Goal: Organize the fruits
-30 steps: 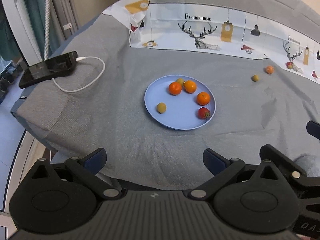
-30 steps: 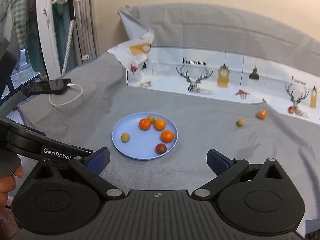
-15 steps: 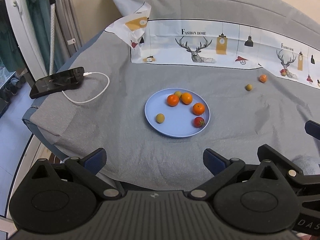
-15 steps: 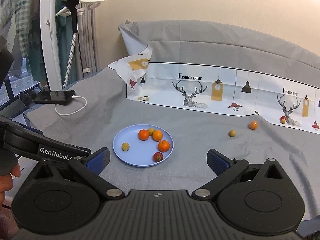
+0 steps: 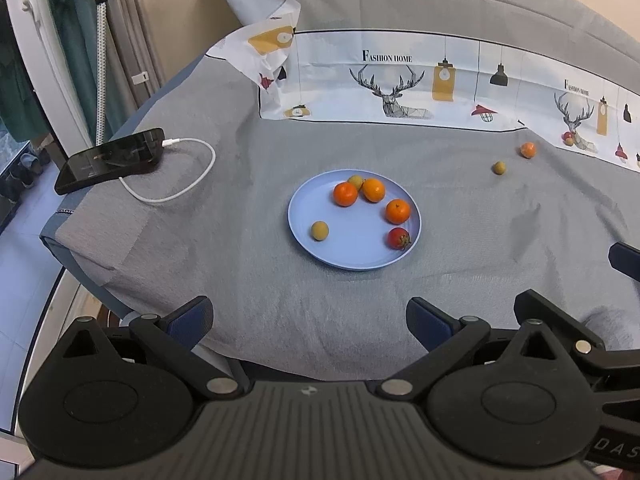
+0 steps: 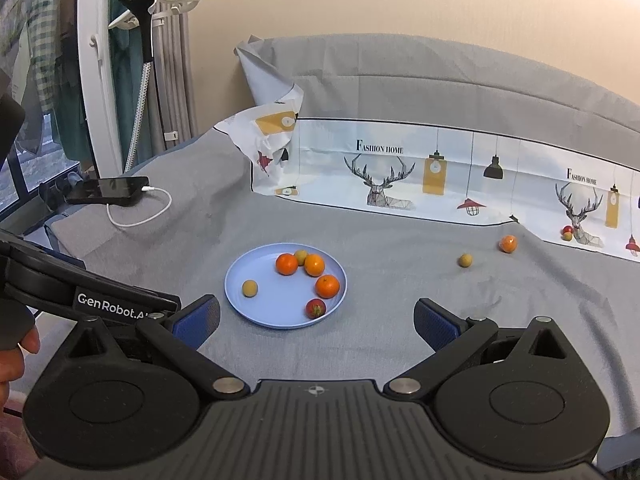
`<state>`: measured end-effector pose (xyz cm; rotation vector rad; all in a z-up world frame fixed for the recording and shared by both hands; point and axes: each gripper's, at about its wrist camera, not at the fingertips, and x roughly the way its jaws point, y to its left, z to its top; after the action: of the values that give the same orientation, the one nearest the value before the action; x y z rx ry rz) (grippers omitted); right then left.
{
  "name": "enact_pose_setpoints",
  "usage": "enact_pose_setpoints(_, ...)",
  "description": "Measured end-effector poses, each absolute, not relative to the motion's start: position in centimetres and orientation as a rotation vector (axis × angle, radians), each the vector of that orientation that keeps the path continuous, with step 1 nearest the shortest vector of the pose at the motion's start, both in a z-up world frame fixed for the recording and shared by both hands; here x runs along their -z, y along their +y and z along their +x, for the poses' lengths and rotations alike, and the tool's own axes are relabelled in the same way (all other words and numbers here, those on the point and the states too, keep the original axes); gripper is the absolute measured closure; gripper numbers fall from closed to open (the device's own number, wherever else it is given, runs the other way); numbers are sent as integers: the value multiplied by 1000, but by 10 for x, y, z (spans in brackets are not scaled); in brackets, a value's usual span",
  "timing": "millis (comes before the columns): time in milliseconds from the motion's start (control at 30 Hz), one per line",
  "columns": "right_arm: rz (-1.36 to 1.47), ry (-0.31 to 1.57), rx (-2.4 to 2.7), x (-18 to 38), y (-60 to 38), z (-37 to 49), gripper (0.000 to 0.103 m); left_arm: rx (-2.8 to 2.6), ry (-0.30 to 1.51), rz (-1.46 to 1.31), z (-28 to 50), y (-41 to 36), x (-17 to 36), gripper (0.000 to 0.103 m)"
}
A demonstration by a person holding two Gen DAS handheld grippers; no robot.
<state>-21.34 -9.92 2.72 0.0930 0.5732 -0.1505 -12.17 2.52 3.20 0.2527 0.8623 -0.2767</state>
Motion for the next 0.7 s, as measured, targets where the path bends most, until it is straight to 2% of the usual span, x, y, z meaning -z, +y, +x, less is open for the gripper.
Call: enact_pose_setpoints(700,155,641,170,-2,-128,-180,1,267,939,293,-74,-7,-15,0)
